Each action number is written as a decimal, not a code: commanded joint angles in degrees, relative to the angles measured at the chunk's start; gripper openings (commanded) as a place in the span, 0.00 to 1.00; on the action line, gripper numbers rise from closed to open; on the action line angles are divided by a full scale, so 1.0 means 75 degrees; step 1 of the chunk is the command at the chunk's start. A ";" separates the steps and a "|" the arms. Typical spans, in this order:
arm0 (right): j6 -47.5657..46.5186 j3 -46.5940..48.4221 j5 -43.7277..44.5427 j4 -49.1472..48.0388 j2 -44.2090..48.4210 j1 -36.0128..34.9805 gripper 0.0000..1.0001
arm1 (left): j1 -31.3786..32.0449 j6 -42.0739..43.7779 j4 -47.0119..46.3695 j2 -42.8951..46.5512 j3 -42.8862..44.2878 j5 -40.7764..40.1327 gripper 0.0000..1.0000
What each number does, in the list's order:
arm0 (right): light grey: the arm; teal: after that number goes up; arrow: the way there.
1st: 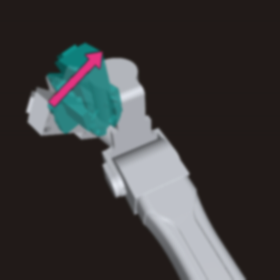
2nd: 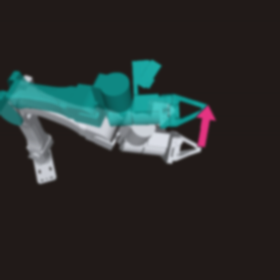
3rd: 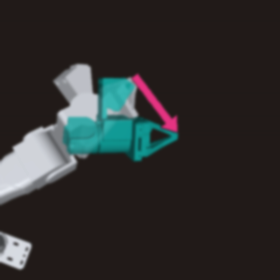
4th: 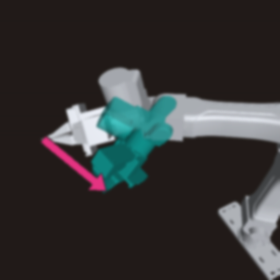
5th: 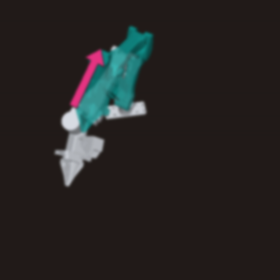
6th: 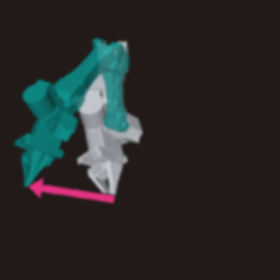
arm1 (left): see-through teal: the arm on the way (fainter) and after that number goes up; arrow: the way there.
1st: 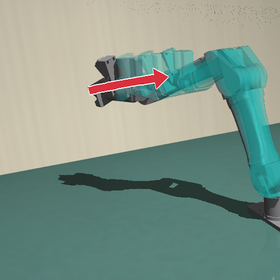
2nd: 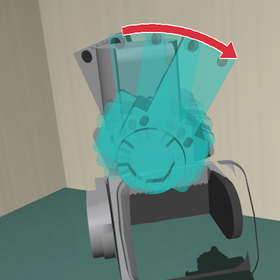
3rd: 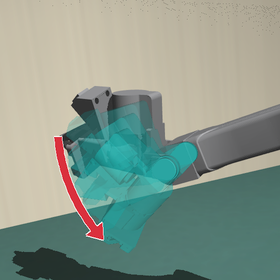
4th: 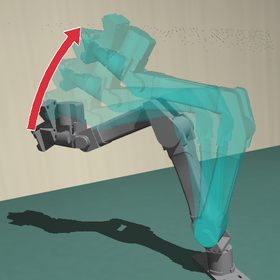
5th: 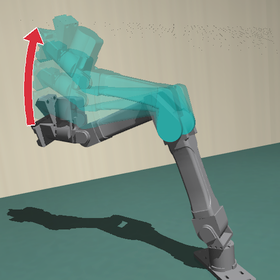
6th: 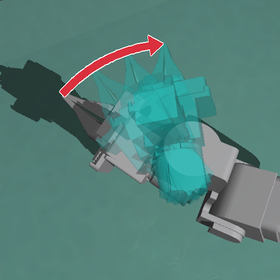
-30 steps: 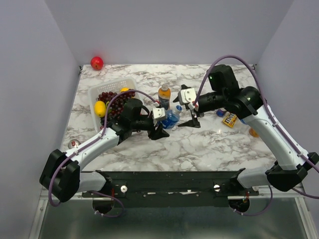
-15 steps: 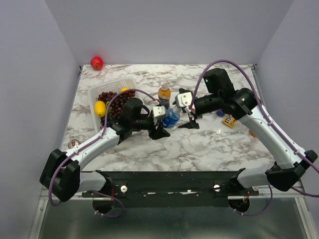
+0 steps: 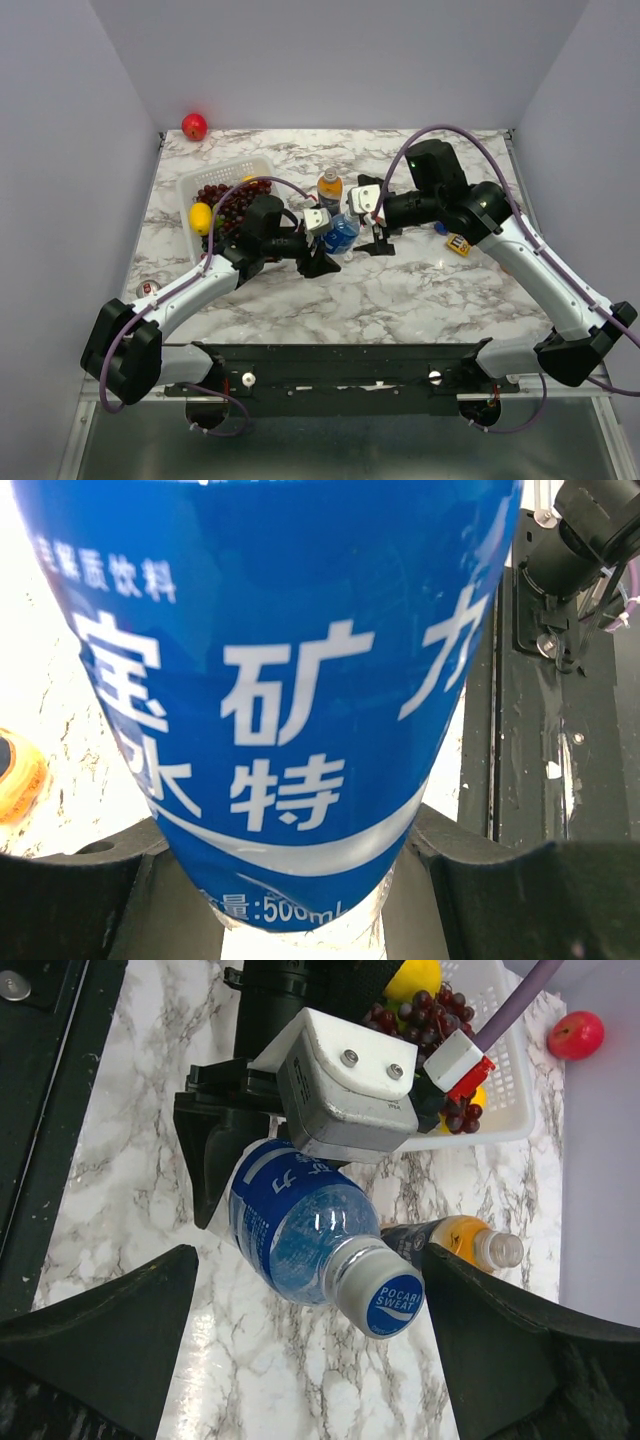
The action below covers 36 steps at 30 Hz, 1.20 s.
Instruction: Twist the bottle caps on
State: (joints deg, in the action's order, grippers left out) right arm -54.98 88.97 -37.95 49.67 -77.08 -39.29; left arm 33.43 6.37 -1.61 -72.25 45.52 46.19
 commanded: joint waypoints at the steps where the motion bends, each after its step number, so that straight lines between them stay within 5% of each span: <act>1: 0.0546 -0.0167 0.0455 0.0889 -0.0012 -0.0023 0.99 | -0.0215 0.0040 -0.0653 0.0211 0.0142 0.0145 0.00; 18: 0.0826 -0.0496 0.1731 0.2541 0.0351 0.0000 0.97 | -0.0356 0.0041 -0.0735 0.0317 -0.0046 -0.0089 0.00; 25: 0.1087 0.1425 0.0375 0.2050 0.0000 0.0410 0.96 | -0.0192 0.1516 0.0740 0.0235 0.0142 0.0145 0.00; 30: 0.0172 0.0795 -0.0669 0.1043 0.0374 0.0364 0.99 | 0.0007 0.2266 0.1491 0.0165 0.0457 0.0216 0.00; 36: -0.1106 0.0712 -0.0670 0.1393 0.0070 0.0024 1.00 | 0.0089 0.2373 0.1738 0.0024 0.0786 0.0274 0.00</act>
State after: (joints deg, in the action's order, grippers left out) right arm -56.05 95.11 -39.97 60.03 -74.81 -37.69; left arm 33.54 21.23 8.88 -71.48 48.49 46.17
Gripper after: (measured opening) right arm 0.995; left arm 0.579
